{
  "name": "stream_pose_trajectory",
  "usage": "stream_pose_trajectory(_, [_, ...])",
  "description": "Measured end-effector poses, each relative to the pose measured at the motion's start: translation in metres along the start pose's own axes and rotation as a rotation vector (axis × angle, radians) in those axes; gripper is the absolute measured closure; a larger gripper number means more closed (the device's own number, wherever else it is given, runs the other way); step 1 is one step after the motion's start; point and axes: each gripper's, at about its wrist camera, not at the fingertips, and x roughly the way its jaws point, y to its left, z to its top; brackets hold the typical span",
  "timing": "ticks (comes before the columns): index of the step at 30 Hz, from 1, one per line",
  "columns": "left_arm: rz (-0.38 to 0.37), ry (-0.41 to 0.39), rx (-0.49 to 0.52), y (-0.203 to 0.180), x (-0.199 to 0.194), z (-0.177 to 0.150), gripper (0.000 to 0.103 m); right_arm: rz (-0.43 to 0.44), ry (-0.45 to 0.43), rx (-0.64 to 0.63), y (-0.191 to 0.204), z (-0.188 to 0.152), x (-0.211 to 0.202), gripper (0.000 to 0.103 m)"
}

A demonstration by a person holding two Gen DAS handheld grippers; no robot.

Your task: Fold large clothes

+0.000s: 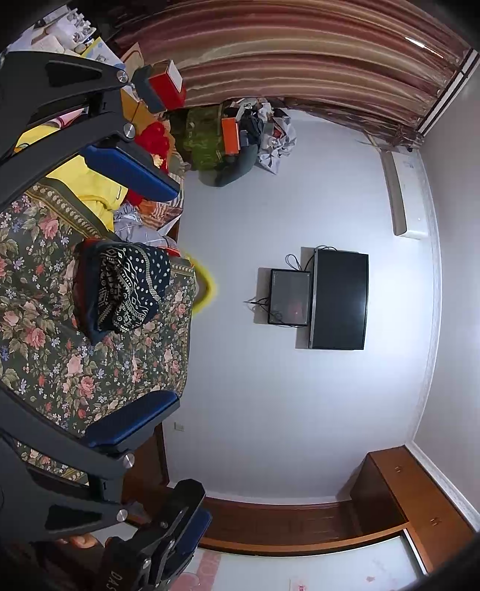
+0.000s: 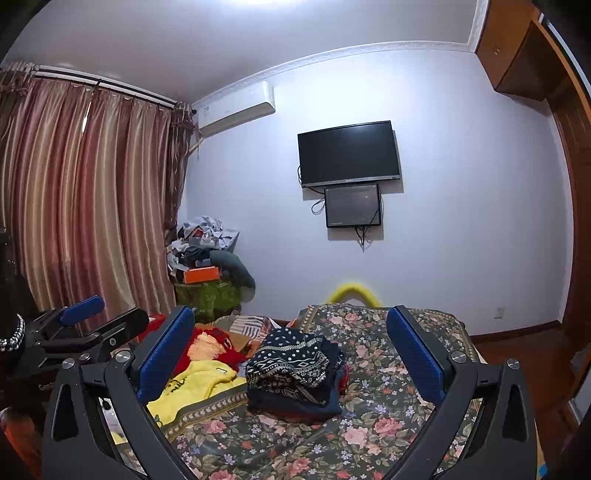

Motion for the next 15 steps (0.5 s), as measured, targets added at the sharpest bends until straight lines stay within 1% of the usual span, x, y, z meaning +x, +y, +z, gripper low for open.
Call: stream_pose_trajectory(15, [-0.003, 0.018, 0.002, 0.0013, 0.0075, -0.0052, 0.000, -0.013, 0.038, 0.032, -0.0087, -0.0011, -0.0023, 0.000])
